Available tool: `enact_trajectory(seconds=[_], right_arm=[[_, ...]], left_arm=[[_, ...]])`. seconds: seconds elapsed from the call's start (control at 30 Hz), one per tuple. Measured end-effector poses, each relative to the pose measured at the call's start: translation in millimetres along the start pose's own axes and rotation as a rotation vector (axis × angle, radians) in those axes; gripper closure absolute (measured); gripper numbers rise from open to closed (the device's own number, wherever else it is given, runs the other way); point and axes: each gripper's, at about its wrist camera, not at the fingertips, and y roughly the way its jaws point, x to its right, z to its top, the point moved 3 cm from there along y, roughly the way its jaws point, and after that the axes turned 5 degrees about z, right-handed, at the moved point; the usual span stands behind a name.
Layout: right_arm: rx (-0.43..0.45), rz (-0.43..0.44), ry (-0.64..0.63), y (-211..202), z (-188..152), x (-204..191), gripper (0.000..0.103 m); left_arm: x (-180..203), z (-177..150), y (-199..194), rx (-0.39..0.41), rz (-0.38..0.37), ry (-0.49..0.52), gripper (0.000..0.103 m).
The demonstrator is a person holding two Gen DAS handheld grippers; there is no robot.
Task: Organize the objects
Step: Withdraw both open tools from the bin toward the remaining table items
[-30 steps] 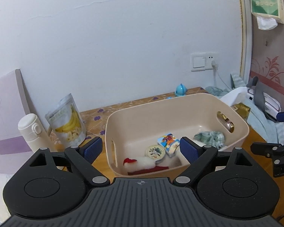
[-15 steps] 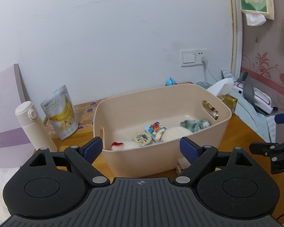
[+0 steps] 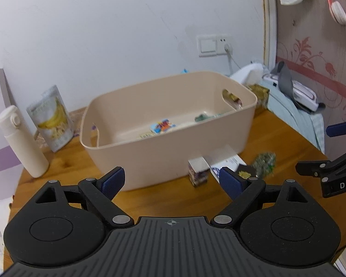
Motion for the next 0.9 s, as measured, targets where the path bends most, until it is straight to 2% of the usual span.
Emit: enact_trajectory(seconds=[0.4, 0.57, 0.77, 0.9], right_arm=[[-0.062, 0.019, 0.005, 22.5, -16.1, 0.4, 0.0], [-0.088, 0.036, 0.0, 34.9, -21.2, -2.2, 0.0], [-0.105, 0.057, 0.004, 48.9, -24.5, -2.2, 0.0], [-0.115, 0.067, -0.003, 59.0, -25.6, -1.6, 0.0]], left_arm=[[13.7, -28.1, 24.2, -0.034, -0.031, -0.02, 0.013], [13.8, -38.0, 37.4, -0.067, -0.056, -0.066, 0.013], [13.8, -42.2, 51.4, -0.092, -0.044, -0.114, 0.013], [18.1, -42.9, 60.3, -0.093, -0.019, -0.105, 0.013]])
